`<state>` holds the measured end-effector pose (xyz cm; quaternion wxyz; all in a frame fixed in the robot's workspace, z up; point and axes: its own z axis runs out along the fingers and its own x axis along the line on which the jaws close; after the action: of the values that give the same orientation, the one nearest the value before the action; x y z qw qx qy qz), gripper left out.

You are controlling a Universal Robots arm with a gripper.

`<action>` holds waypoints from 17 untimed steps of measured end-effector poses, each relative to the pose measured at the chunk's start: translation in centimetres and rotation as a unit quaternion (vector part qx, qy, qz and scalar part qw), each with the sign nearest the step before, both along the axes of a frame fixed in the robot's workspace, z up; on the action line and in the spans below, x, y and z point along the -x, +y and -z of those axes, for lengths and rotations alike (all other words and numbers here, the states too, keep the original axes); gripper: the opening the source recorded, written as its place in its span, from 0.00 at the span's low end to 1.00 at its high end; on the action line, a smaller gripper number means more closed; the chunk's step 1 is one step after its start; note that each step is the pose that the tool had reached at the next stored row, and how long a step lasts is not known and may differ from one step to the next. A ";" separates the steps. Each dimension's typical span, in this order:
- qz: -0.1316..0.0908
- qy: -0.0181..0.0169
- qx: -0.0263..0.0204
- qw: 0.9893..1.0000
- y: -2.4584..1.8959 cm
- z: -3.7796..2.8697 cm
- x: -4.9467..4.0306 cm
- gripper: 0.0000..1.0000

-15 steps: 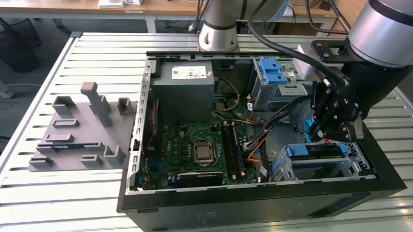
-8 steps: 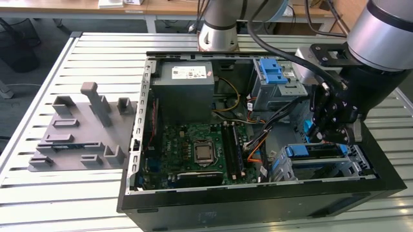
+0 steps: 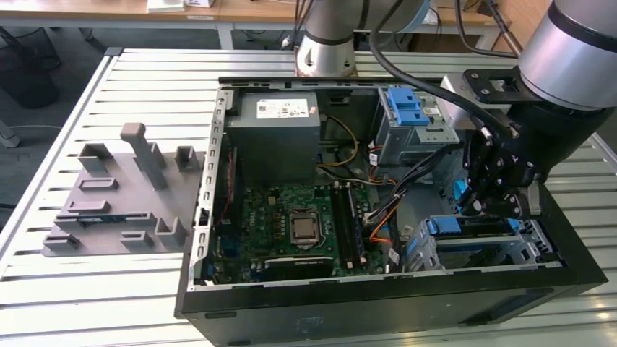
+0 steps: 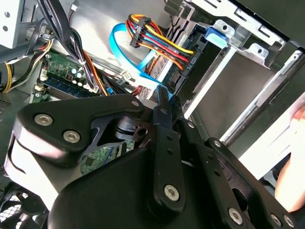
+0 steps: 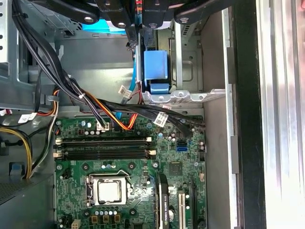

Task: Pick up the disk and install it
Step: 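Insert the second disk wire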

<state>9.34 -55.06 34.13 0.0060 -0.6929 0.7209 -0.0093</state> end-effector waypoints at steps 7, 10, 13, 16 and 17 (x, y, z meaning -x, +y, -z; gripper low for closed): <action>0.000 0.000 0.000 1.000 -0.10 0.29 -0.35 0.16; 0.000 0.000 0.000 1.000 -0.24 0.41 -0.36 0.16; 0.000 0.000 0.000 1.000 -0.30 0.48 -0.36 0.16; 0.000 0.000 0.000 1.000 -0.30 0.51 -0.42 0.16; 0.000 0.000 0.000 1.000 -0.30 0.51 -0.45 0.16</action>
<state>9.78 -55.36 33.62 0.0060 -0.6929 0.7210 -0.0093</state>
